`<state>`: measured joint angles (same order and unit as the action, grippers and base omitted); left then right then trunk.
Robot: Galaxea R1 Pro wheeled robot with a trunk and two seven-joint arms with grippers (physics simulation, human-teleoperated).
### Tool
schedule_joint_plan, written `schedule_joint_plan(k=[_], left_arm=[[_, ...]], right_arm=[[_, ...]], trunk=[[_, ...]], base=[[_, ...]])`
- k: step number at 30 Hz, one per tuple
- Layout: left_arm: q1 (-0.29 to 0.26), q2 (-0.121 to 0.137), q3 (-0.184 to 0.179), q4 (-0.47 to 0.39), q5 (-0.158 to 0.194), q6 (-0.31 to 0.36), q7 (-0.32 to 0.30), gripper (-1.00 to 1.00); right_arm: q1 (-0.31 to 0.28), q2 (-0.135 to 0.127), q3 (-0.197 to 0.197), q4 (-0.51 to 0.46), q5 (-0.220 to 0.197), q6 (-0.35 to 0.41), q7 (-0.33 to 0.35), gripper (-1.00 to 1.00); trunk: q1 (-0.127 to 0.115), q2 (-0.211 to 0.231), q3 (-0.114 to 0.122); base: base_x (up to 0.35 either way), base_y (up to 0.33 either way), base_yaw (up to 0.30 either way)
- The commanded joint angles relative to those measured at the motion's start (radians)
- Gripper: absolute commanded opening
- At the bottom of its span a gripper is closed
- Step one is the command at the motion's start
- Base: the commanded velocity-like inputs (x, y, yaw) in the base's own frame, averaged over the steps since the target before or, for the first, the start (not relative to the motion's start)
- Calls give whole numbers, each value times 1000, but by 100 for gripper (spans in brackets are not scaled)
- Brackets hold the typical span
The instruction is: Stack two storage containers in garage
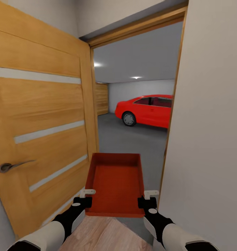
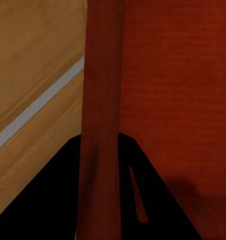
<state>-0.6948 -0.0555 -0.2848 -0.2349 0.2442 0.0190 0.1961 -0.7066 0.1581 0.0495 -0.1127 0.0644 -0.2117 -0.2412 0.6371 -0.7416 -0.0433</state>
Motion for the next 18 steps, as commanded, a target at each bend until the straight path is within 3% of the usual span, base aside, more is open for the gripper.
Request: schedule_joint_plan(k=[1, 18], left_arm=[[-2, 9, 79, -3, -5, 2, 52, -100], [-1, 10, 79, -2, -5, 2, 52, -100]], right_arm=[[-1, -25, -7, 2, 3, -3, -12, -100], [-1, -25, -7, 1, 3, -3, -12, -100]], trunk=[[1, -1, -2], [1, -1, -2]], base=[[251, 236, -288], [251, 236, -288]])
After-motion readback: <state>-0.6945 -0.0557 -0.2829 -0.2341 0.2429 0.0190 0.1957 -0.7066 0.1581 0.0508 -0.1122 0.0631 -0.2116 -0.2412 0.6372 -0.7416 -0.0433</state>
